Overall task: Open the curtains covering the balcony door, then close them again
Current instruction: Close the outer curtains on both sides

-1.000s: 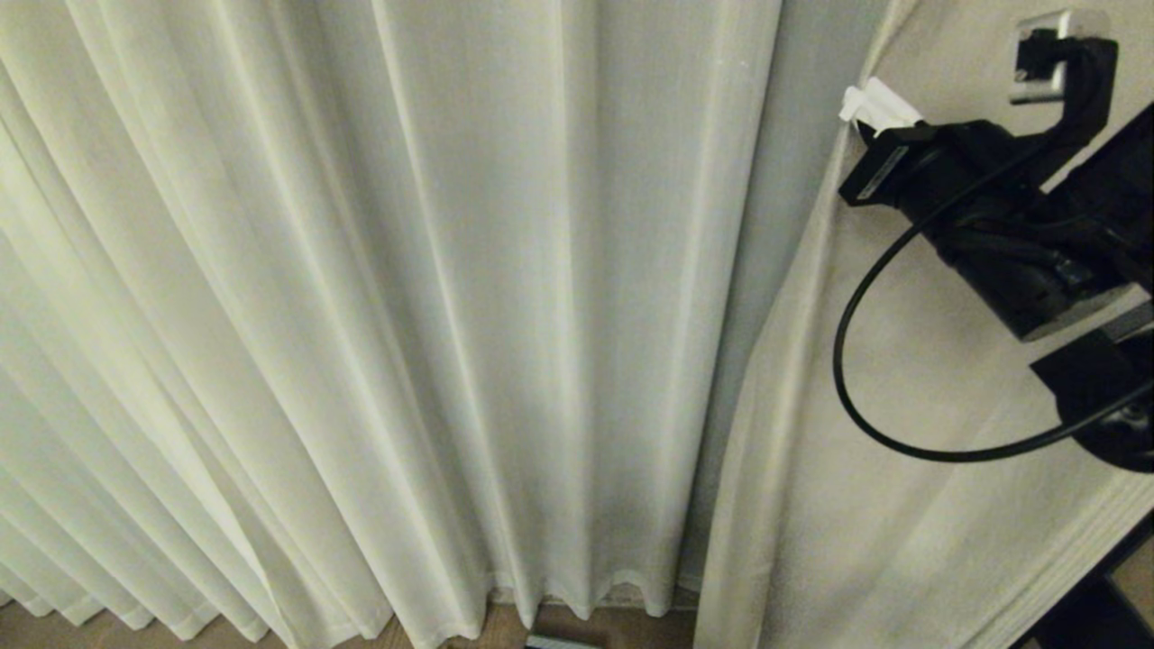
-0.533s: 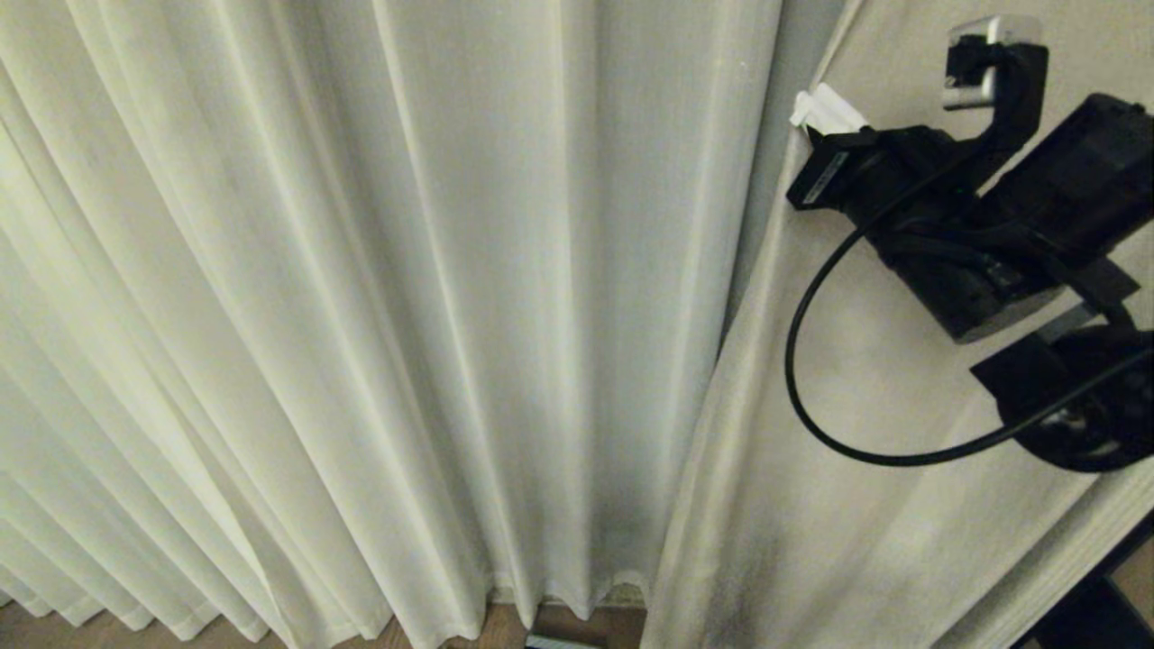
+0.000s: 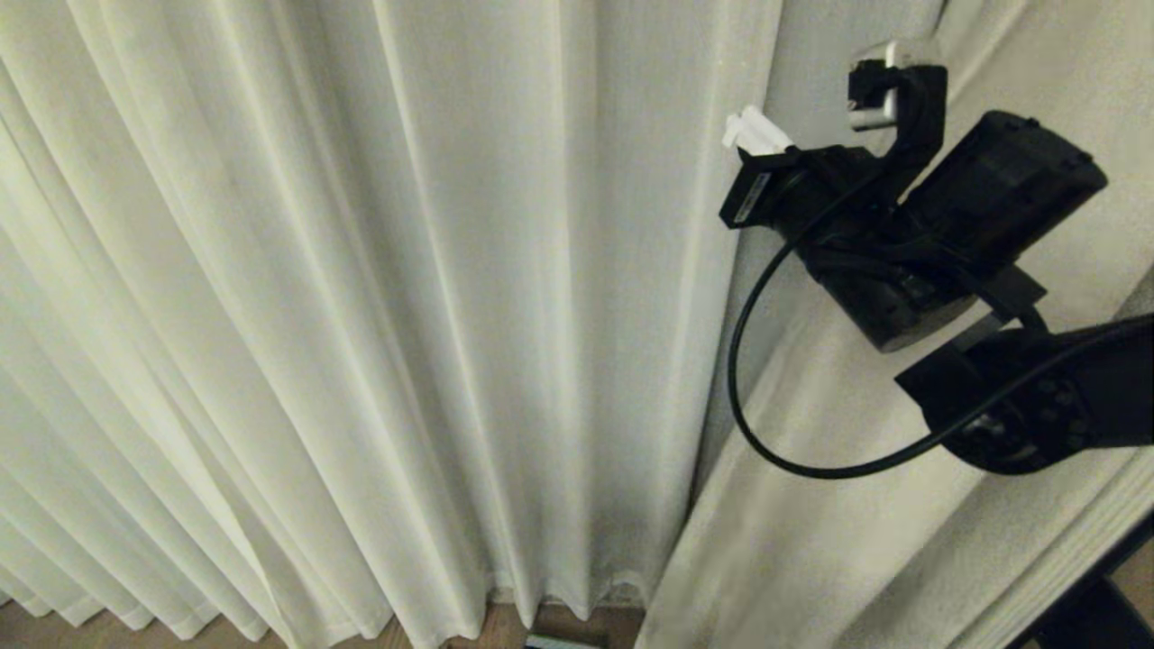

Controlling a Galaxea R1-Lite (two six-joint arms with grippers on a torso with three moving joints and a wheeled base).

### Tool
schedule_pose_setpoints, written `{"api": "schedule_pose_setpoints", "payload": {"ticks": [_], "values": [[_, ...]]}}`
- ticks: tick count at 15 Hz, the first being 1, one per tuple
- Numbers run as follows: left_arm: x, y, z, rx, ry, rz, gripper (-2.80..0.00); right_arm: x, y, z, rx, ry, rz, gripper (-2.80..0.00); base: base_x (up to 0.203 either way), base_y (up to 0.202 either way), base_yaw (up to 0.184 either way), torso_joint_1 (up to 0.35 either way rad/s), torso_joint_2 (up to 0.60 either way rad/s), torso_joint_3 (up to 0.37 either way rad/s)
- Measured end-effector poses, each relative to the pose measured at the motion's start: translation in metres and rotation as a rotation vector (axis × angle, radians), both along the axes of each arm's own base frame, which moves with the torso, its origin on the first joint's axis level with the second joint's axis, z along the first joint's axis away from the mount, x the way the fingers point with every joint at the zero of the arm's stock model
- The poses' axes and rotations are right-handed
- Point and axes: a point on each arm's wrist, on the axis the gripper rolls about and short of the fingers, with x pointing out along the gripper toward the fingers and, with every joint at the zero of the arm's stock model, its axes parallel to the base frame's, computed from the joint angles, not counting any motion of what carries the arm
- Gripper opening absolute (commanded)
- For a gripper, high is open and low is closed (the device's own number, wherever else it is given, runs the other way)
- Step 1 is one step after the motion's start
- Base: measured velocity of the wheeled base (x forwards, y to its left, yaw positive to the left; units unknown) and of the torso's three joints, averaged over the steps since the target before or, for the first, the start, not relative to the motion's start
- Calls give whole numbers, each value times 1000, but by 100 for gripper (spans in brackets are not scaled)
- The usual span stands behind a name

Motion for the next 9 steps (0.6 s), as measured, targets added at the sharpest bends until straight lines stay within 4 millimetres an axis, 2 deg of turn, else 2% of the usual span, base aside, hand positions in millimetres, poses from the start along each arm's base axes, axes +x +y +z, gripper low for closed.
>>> {"api": "schedule_pose_setpoints", "payload": {"ticks": [5, 9], "values": [[0, 0, 0, 0, 0, 0, -280, 4, 5, -4, -6, 8, 5, -280, 0, 0, 0, 0, 0, 0], [0, 0, 0, 0, 0, 0, -280, 6, -8, -7, -26, 43, -28, -280, 0, 0, 0, 0, 0, 0]]}}
